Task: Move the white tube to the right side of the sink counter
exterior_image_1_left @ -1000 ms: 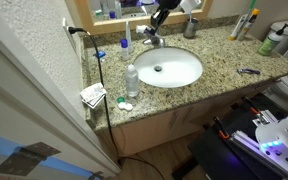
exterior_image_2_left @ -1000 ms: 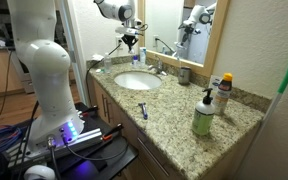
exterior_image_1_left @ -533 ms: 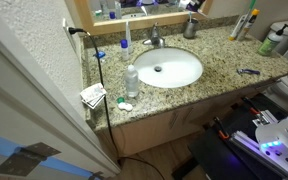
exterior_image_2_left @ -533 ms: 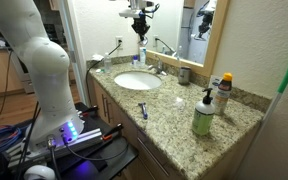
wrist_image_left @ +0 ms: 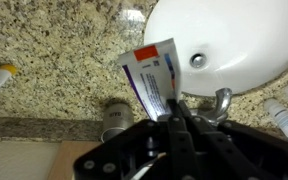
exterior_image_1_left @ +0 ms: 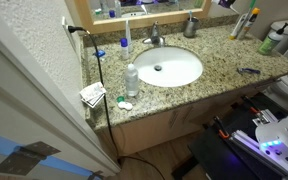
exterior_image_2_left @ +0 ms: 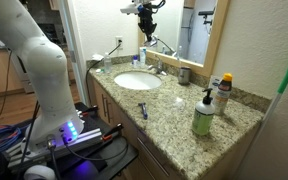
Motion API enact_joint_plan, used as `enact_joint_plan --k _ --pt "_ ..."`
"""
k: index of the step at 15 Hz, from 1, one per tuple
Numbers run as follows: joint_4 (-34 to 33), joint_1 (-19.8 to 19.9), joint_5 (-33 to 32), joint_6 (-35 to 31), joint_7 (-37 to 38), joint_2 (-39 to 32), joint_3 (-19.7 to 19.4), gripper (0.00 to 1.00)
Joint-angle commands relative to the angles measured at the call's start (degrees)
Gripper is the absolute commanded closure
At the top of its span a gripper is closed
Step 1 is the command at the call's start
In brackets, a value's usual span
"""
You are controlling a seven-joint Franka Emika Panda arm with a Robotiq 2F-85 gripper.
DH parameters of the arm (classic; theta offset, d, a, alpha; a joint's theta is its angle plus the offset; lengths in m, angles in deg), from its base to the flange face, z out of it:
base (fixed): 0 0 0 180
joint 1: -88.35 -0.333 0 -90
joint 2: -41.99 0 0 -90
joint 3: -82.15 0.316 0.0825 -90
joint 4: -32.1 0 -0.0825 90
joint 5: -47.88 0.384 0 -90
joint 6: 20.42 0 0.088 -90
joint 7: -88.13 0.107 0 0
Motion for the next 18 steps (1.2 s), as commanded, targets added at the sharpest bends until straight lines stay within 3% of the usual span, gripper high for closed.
enact_joint_plan --k 1,7,8,12,16,18 --pt "-0.34 1.75 -2.7 -1.36 2.76 -4.6 0.52 1.0" --pt "-2.69 10.68 -12.33 -11.98 15.61 -15.89 -4.47 1.0" --pt "-0.29 8.46 -10.43 -9.72 12.27 -11.96 -3.96 1.0" --pt "-0.73 8.82 -11.46 -11.35 13.58 -14.77 -4.24 1.0" --pt "-6.41 10.55 -17.48 -17.71 26.42 -27.55 -4.73 1.0" --pt "-11.58 9.03 -15.43 -20.44 29.67 -33.32 -5.73 1.0"
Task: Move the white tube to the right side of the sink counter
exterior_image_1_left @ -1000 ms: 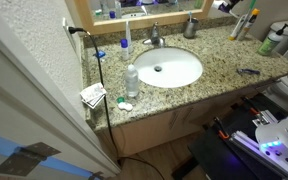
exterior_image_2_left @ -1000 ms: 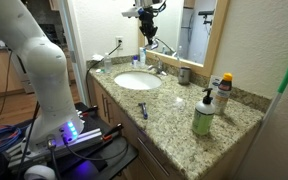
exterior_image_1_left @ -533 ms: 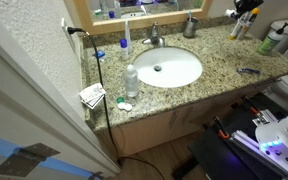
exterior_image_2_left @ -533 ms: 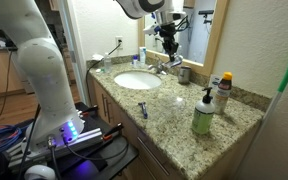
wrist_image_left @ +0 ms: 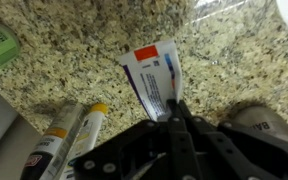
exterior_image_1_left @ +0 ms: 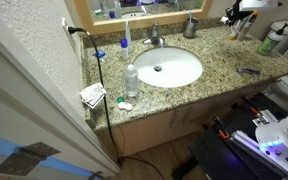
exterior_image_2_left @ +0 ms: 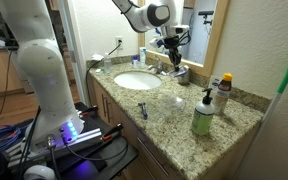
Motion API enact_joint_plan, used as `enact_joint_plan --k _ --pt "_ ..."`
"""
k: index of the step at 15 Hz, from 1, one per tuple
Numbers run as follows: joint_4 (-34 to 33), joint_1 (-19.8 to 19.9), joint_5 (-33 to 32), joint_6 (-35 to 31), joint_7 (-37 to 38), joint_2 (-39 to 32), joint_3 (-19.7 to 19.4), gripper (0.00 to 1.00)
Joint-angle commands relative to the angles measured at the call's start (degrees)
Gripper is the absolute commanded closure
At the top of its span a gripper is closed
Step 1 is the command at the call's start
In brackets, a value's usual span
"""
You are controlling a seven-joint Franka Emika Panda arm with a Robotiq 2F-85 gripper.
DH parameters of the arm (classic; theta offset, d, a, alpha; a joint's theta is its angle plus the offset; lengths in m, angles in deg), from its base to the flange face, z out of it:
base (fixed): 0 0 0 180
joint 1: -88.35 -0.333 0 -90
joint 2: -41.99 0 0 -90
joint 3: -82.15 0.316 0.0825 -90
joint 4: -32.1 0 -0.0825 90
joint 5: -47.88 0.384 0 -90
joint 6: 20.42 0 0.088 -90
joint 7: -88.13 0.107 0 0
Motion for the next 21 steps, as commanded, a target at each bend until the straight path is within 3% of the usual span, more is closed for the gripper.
enact_joint_plan --k 1,2,7,17,18,19,21 --pt "-10.88 -1.61 1.21 -3.77 6.12 -11.91 -1.23 1.0" --pt "-4.44 -1.92 0.6 -3.17 3.44 -6.31 -2.04 0.98" --pt "-11.99 -4.48 -0.91 -2.63 7.13 -15.42 -3.94 1.0" --pt "-28.87 -8.8 6.43 -2.87 9.82 -33.85 -6.69 1.0" --pt "-29.81 -8.82 7.41 -2.81 9.91 -34.81 -6.89 0.73" --pt "-30.48 -8.95 8.14 -2.49 10.08 -35.39 -7.31 0.72" --pt "-30.04 -7.79 11.09 -2.37 8.06 -33.89 -6.63 0.6"
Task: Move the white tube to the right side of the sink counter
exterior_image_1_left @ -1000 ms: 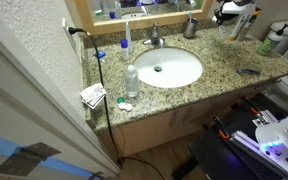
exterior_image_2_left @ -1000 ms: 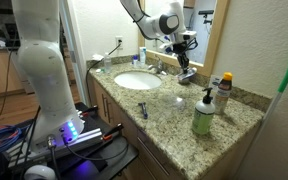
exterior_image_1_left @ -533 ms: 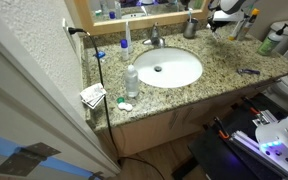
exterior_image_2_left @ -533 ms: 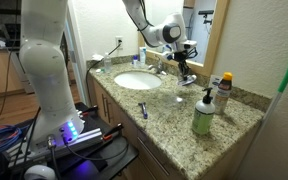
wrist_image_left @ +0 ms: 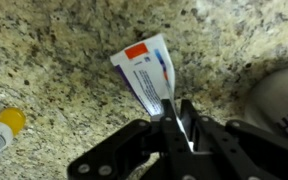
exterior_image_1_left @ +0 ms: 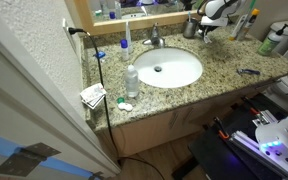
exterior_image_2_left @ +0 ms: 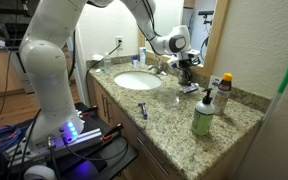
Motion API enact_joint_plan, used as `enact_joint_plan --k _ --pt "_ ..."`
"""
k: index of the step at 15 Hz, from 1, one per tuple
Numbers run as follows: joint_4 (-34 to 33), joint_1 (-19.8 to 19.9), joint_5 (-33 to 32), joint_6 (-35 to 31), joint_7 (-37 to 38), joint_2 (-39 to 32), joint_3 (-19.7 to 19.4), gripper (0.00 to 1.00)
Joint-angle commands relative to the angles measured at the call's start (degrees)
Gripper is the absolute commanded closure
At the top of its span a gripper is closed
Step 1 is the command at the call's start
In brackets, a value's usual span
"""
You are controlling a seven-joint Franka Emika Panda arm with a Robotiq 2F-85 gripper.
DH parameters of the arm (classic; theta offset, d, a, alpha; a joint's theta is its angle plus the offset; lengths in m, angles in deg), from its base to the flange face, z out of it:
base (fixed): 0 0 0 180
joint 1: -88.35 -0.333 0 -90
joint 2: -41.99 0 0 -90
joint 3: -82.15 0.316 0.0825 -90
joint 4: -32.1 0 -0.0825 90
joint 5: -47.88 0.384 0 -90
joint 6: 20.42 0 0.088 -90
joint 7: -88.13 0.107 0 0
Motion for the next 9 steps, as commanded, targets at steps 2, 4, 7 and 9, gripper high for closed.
enact_joint_plan --k 2,4,7,9 --pt "0.38 0.98 5.67 0.11 -3.45 3.83 0.13 0.45" --pt "3.48 1.44 7.82 -1.11 -6.98 9.05 1.12 0.32" --pt "6.99 2.89 11.97 1.8 -16.39 18.0 3.35 0.1" --pt "9.84 4.45 15.78 6.14 -25.39 24.96 5.32 0.0"
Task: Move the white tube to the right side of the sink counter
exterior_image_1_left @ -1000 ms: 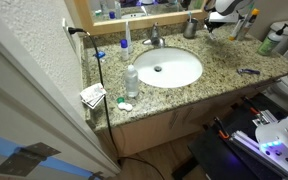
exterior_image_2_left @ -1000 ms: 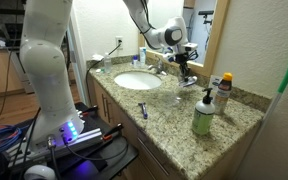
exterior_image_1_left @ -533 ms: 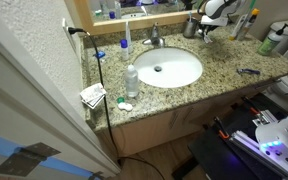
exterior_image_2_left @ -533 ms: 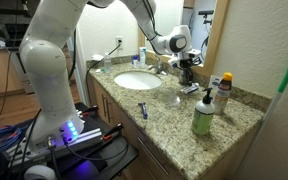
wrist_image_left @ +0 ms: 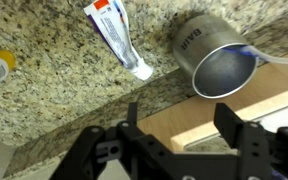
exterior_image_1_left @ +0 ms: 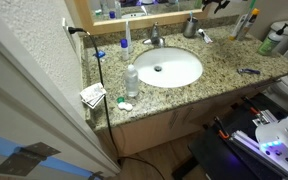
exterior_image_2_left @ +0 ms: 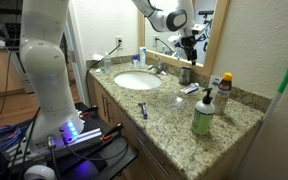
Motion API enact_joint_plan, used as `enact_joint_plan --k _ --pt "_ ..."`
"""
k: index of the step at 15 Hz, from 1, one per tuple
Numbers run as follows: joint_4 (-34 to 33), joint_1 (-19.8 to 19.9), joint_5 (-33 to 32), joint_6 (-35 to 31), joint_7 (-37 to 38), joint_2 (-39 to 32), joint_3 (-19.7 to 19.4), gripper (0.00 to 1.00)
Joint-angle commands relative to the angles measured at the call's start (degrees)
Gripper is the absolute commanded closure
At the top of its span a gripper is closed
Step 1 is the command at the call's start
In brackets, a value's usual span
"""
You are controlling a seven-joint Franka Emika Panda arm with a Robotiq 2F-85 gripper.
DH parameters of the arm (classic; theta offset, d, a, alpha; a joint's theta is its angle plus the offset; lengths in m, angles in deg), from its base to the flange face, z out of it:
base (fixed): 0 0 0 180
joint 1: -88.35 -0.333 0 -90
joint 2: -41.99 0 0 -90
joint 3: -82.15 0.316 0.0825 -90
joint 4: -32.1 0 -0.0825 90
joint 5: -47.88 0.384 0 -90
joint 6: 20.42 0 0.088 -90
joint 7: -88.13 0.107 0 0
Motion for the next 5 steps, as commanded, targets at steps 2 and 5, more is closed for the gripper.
enact_joint_plan --k 2,5 --pt "8.97 3.87 8.64 10.26 -19.07 17.2 4.05 0.0" --pt "5.66 2.64 7.97 11.11 -17.22 15.96 2.74 0.0"
